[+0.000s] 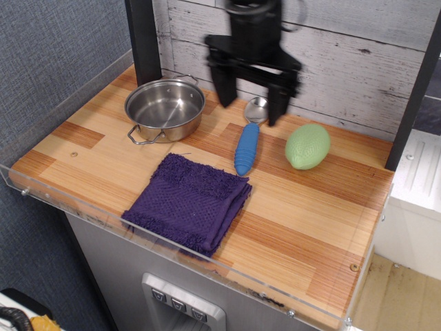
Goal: Pick up the green melon and place it on the purple cloth
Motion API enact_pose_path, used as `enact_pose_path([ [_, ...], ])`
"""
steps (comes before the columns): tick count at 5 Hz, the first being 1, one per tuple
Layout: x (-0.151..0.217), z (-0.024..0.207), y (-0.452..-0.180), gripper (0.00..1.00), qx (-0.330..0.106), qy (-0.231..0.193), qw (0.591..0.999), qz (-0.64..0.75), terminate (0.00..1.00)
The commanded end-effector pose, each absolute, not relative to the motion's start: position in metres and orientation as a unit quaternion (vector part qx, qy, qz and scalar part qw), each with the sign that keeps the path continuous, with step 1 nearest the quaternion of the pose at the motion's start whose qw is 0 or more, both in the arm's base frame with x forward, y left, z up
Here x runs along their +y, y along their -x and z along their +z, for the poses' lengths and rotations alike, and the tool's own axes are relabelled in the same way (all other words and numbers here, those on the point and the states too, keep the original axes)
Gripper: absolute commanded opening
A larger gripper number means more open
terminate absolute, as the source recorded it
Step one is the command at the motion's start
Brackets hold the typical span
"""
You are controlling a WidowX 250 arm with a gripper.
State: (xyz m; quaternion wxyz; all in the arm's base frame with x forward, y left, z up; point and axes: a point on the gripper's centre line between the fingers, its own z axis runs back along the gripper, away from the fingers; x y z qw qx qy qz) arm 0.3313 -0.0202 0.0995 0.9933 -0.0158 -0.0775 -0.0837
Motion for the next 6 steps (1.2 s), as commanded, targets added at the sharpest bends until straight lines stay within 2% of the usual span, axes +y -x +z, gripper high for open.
enact_pose_path([
  [1, -0.048, 0.104, -0.352, 1.00, -0.109, 0.001, 0.990, -0.092, 0.00],
  [2, -0.049, 0.095, -0.361, 1.00, -0.095, -0.012, 0.993, -0.066, 0.00],
  [4, -0.048, 0.069, -0.376, 1.00, -0.068, -0.005, 0.997, -0.047, 0.00],
  [6, -0.067, 0.040, -0.389, 1.00, -0.042, 0.008, 0.997, -0.056, 0.00],
])
